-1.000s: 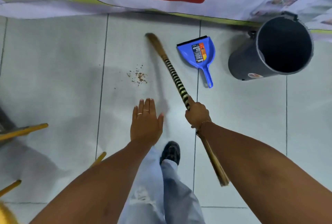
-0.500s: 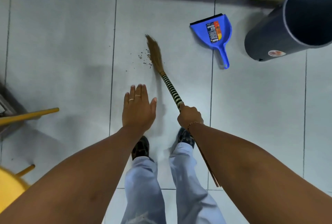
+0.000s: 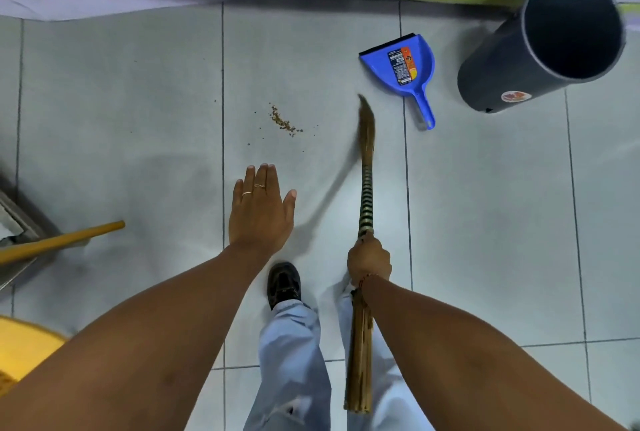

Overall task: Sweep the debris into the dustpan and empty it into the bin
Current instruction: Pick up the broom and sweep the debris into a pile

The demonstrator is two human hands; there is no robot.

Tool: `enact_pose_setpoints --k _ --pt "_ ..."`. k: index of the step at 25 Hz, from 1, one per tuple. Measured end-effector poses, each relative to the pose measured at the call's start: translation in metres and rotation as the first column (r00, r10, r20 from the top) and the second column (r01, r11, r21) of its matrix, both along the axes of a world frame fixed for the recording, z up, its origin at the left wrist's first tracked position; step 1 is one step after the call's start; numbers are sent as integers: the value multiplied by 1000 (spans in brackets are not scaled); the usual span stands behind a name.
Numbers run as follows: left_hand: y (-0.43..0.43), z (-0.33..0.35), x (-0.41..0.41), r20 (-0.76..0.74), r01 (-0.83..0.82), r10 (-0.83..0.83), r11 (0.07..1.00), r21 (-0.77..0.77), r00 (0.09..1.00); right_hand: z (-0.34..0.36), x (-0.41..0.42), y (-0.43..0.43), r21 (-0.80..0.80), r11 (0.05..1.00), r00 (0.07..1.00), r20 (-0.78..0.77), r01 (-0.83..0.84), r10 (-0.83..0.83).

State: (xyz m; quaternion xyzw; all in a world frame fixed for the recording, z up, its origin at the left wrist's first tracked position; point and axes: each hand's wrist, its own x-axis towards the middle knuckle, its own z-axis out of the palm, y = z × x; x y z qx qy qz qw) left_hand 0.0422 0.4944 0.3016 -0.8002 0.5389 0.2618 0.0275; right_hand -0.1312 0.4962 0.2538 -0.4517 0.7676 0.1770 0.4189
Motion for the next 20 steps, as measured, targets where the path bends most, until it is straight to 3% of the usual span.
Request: enact_pose_setpoints --k 3,6,12,16,20 --pt "7 -4 13 10 9 -9 1000 13 1000 -3 23 15 114 990 996 6 -88 87" --pt "16 -8 27 9 -2 2 999 42 1000 -5 49 30 111 981 986 69 -157 150" --pt "31 -8 51 56 -12 9 999 48 998 -9 95 23 100 990 987 136 -103 89" --pt "37 -4 58 65 -34 30 998 53 997 -6 100 27 10 999 982 185 -53 50" --pt "39 3 48 11 -52 52 998 46 999 4 61 40 -163 984 993 104 70 -54"
